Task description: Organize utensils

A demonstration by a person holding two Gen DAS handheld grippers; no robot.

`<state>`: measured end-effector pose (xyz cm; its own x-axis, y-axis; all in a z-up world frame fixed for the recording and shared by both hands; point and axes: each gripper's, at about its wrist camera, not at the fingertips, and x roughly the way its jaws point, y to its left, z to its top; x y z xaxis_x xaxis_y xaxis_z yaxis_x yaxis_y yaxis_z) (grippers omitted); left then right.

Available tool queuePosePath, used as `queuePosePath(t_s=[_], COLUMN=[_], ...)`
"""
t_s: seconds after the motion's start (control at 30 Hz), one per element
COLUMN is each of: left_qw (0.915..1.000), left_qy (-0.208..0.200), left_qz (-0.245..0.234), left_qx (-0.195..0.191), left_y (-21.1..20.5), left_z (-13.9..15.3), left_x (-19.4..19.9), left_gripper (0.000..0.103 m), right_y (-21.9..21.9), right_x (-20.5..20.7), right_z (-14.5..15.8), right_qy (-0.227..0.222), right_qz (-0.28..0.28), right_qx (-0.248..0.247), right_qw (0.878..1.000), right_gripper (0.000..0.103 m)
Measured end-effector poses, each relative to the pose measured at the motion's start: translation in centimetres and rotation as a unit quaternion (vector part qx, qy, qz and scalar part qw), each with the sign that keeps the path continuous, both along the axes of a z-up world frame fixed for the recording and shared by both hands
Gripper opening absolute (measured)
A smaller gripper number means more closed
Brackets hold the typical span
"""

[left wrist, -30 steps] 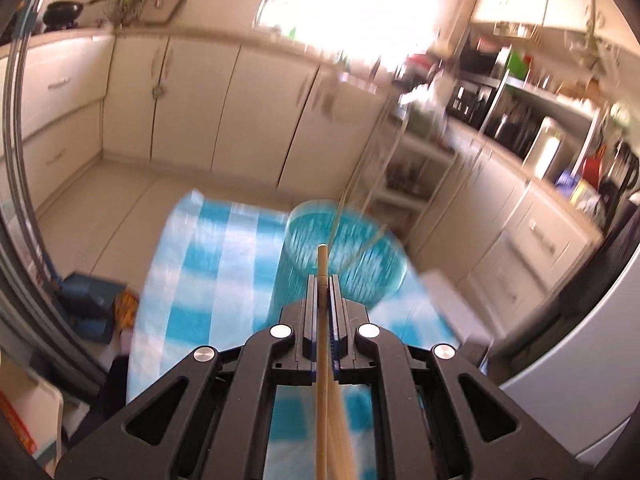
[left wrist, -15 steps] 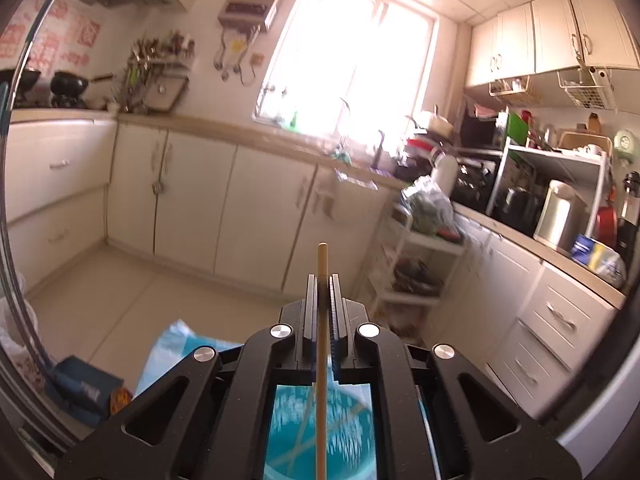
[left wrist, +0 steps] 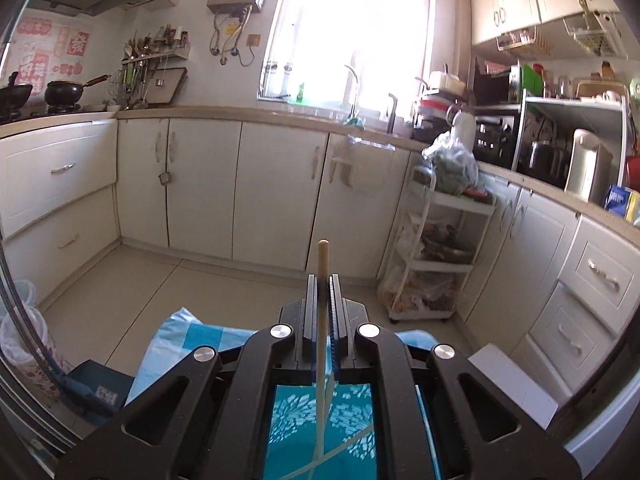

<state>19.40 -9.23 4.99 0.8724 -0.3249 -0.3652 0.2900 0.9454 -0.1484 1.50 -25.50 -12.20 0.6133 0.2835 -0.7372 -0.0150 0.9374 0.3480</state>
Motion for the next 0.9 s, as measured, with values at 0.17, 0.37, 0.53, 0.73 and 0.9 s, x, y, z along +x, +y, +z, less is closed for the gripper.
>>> queuePosePath(t_s=[0.17, 0.37, 0.53, 0.73, 0.9], left_qw=[0.9989, 0.9983, 0.9980, 0.9934, 0.9846], left_qy=[0.031, 0.037, 0.026, 0.058, 0.131], left_qz=[-0.002, 0.023, 0.053, 0.096, 0.115], left_qx=[0.036, 0.038, 0.024, 0.024, 0.009], left_y=[0.0, 3.0, 7.6, 12.9, 15.7], left_z=[-1.9, -2.4, -2.2, -5.6, -10.5], left_x=[-0.4, -3.1, -7.4, -10.5, -10.6], left_gripper=[0.006, 0.042, 0.059, 0.071, 0.071], right_y=[0.0, -0.1, 0.8, 1.9, 3.4], right_x=[0.0, 0.1, -0.1, -0.6, 0.0], right_z=[0.0, 0.0, 0.3, 0.3, 0.5], right_qy=[0.000, 0.000, 0.002, 0.005, 0.014], right_qz=[0.000, 0.000, -0.001, -0.020, -0.001], right_qx=[0.000, -0.002, -0.030, -0.064, -0.136], right_qw=[1.000, 1.000, 1.000, 0.998, 0.991], right_gripper=[0.026, 0.026, 0.026, 0.025, 0.019])
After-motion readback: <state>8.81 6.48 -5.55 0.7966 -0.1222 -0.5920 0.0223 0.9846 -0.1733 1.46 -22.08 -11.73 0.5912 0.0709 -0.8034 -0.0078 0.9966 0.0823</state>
